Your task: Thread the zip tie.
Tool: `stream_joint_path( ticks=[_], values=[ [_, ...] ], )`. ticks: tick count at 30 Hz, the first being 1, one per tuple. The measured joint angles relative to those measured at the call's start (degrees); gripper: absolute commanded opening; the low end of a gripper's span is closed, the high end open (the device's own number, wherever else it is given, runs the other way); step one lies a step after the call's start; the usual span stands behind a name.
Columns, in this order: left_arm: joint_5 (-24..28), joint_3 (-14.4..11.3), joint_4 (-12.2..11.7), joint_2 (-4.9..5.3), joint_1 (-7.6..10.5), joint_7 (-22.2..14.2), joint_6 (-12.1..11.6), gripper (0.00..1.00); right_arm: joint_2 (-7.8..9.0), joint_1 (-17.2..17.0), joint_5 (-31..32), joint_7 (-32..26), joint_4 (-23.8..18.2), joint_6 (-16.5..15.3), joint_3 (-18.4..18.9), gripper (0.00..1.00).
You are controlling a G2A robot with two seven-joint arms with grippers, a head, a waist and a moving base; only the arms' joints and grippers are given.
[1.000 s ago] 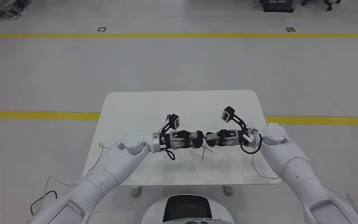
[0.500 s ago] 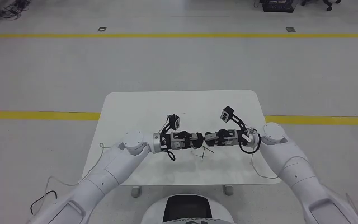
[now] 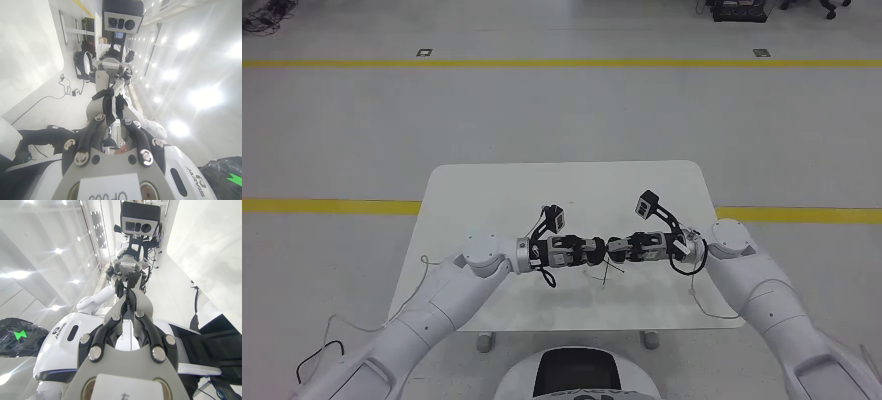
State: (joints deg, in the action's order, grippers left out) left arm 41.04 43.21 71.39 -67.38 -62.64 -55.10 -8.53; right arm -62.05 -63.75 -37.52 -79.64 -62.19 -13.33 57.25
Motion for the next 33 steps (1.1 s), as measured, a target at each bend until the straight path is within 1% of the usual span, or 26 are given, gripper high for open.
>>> stream_joint_path(
  ticks=[19,23,31,32,33],
  values=[
    [-0.21,-0.06,-0.39,-0.23,0.07,-0.03,0.1,0.05,0.26,0.02,-0.4,0.0,-0.21,-0.31,-0.41,0.0],
    [-0.26,-0.07,-0.44,-0.26,0.08,-0.12,0.2,0.0,0.32,0.0,-0.43,0.0,-0.32,-0.3,-0.5,0.0],
    [-0.41,-0.06,-0.54,-0.3,0.05,-0.25,0.24,0.0,0.4,-0.03,-0.72,0.0,-0.36,-0.41,-0.59,0.0],
    [-0.42,-0.06,-0.56,-0.31,0.04,-0.28,0.23,0.0,0.4,-0.03,-0.74,0.0,-0.35,-0.38,-0.6,0.29],
    [-0.42,-0.06,-0.58,-0.32,0.04,-0.31,0.2,0.0,0.41,-0.02,-0.76,0.0,-0.33,-0.35,-0.6,1.0]
  ],
)
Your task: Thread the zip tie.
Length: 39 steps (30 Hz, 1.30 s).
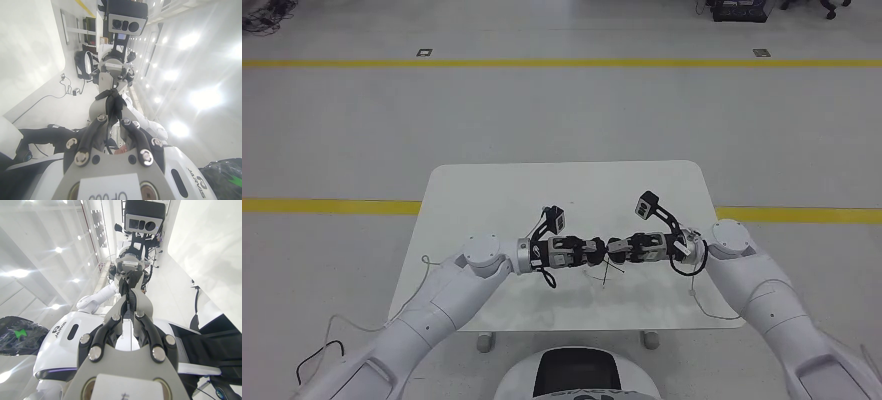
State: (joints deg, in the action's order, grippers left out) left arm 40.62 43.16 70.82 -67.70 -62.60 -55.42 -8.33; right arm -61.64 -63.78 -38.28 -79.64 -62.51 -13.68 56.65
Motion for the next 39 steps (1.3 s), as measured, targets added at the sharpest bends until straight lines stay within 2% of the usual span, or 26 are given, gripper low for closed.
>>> stream_joint_path(
  ticks=[8,18,26,29,39],
  values=[
    [-0.04,0.38,-0.48,-0.02,0.37,-0.33,-0.72,0.0,0.26,0.01,-0.15,0.0,0.1,-0.08,0.84,1.0],
    [0.03,1.94,-1.6,0.26,0.22,0.03,-2.89,0.0,1.37,-1.46,0.82,1.31,-1.17,0.27,4.54,1.0],
    [-0.17,2.09,-1.67,0.31,0.11,0.44,-3.05,0.0,1.37,-1.45,0.81,1.3,-1.16,0.27,4.53,1.0],
    [-2.47,2.7,-1.44,0.64,-0.45,2.79,-3.54,0.0,1.37,-1.45,0.81,1.3,-1.16,0.26,4.53,1.0],
    [-5.79,7.2,1.22,2.65,-2.96,2.71,-4.38,0.0,1.37,-1.45,0.81,1.3,-1.16,0.26,4.53,1.0]
  ],
)
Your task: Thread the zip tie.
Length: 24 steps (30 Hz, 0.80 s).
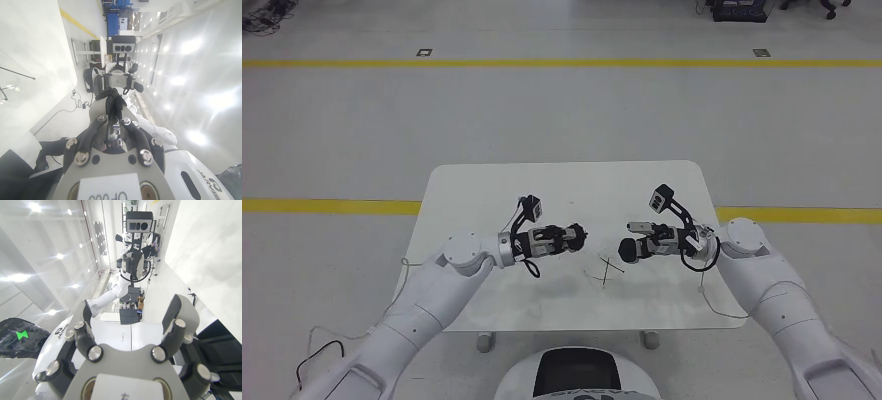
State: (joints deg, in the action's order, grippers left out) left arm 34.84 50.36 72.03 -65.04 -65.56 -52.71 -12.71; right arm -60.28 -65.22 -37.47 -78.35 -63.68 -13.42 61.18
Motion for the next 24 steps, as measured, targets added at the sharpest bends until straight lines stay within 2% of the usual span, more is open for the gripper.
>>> stream_joint_path(
  ticks=[6,12,24],
  values=[
    [-1.29,2.06,2.53,0.9,-1.87,1.54,0.8,0.0,0.0,0.0,0.0,0.0,0.0,0.0,0.0,1.0],
    [-2.4,1.75,6.2,0.96,-3.84,5.12,0.74,0.0,0.0,0.0,0.0,0.0,0.0,0.0,0.0,1.0],
    [-2.49,1.69,6.27,0.95,-3.87,5.2,0.69,0.0,0.0,0.0,0.0,0.0,0.0,0.0,0.0,1.0]
  ],
)
